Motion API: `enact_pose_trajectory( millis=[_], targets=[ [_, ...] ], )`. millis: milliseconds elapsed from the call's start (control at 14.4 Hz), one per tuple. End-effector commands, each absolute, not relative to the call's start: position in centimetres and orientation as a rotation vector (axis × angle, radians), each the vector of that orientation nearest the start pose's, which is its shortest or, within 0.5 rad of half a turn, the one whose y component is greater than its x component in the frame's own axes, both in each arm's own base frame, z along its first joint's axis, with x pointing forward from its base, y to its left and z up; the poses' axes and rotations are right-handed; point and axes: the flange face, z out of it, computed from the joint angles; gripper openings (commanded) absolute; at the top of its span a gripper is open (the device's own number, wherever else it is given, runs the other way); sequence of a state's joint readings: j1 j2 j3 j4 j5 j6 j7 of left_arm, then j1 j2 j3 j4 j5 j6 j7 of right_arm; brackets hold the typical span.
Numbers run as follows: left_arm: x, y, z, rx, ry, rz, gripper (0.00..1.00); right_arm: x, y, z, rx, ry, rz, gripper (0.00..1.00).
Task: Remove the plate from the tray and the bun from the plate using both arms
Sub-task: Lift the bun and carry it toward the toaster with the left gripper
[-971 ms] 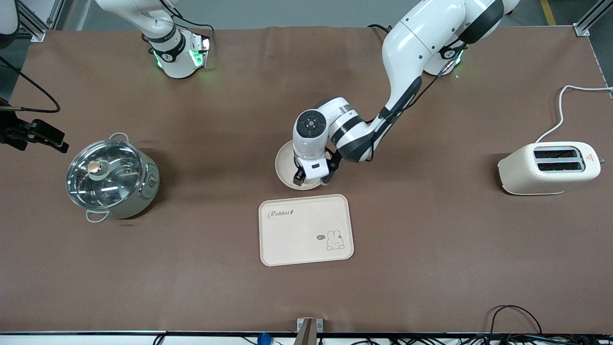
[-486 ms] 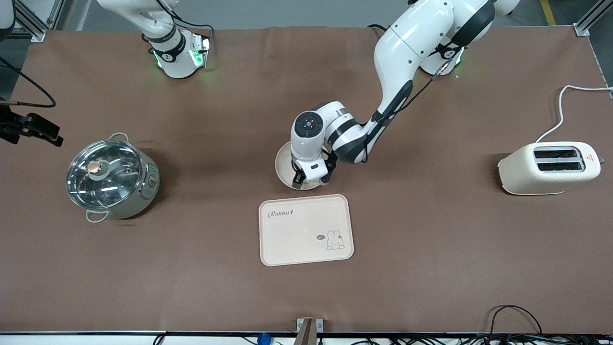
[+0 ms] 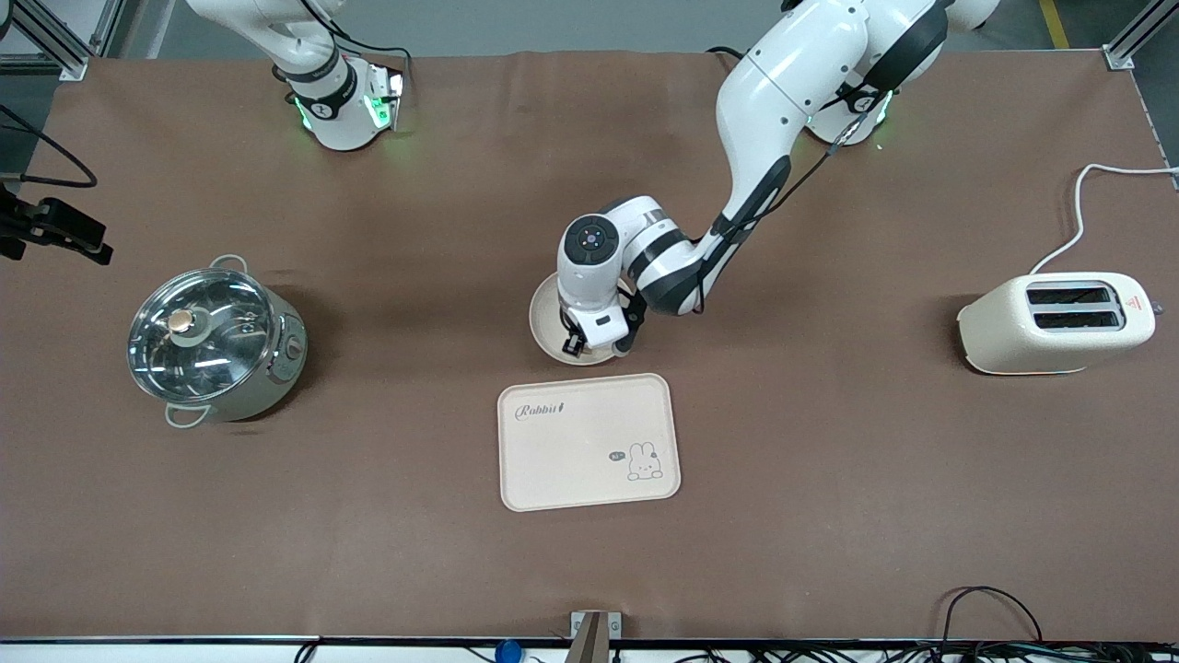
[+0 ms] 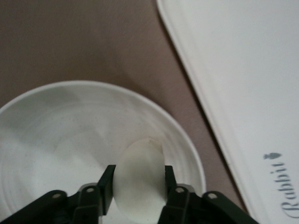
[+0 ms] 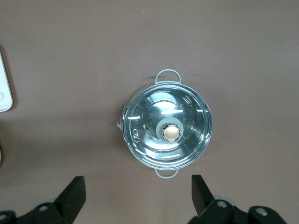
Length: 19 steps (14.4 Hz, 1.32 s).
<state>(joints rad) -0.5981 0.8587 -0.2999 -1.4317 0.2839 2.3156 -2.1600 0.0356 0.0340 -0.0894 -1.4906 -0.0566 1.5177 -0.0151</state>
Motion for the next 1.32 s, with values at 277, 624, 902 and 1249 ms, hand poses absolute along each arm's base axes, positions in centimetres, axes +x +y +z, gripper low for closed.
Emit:
enact_pose_trajectory(
  millis=[277,624,902,1249],
  targets=[
    [56.9,-41.4,34.5,-2.522,-1.702,-0.17,0.3,55.9,-1.8,64.4,-3.209,0.016,0.012,1.0],
    [61.6,-28.0,33.1,-2.488,-1.572,-0.118,0.27,56.1,-2.0,64.2,-3.209,0.018,0.012,1.0],
    [64.2,-19.1,29.5,-2.472,-1.546,-0.051,0.27,55.9,-1.9,64.3,-3.209,0.017,0.022,1.0],
    [65.2,-12.5,22.4,-2.465,-1.61,0.035,0.32,56.1,-2.2,63.6,-3.207,0.015,0.042,1.0]
  ],
)
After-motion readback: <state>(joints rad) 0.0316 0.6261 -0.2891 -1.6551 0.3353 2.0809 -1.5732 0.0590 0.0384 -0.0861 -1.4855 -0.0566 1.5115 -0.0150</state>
